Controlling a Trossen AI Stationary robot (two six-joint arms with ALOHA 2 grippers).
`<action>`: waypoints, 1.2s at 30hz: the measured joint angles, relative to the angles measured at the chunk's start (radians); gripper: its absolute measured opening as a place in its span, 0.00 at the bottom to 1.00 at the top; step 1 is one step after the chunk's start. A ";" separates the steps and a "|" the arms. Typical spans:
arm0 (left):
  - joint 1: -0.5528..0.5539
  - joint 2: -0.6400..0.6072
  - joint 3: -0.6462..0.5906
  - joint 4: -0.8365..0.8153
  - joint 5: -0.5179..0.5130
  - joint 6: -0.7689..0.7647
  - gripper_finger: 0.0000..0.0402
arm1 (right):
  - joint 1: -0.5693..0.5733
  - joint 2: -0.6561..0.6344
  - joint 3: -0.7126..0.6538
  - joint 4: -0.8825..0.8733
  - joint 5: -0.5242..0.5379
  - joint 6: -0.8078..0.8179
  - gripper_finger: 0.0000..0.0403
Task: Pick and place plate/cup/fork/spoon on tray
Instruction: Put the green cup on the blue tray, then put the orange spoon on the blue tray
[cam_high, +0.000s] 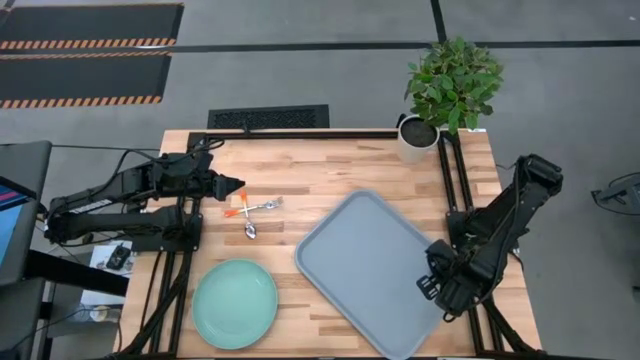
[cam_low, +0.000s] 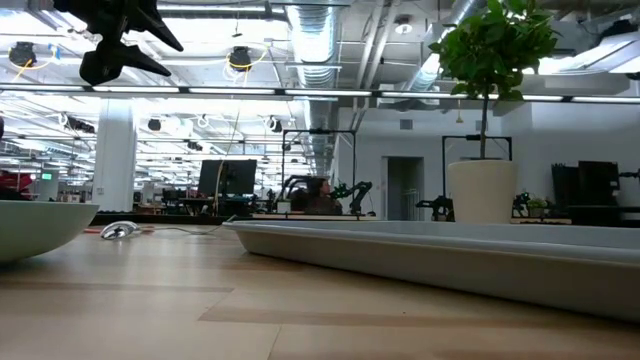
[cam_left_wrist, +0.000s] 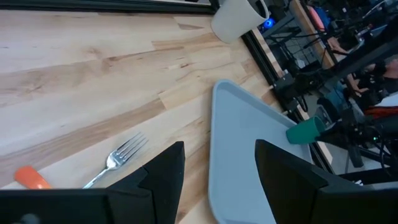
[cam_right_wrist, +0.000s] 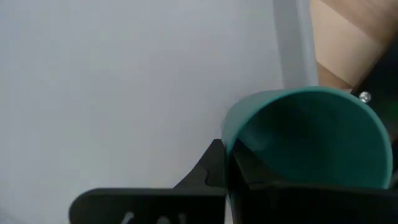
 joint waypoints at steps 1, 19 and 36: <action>0.000 0.000 0.000 0.000 0.000 -0.004 0.46 | 0.000 -0.002 -0.008 0.020 0.001 -0.001 0.02; 0.000 0.000 0.000 0.002 0.000 -0.002 0.46 | 0.000 0.003 -0.026 0.043 -0.005 -0.012 0.26; 0.000 0.000 0.000 0.003 0.071 0.056 0.46 | 0.000 -0.111 -0.006 0.027 -0.005 -0.005 0.60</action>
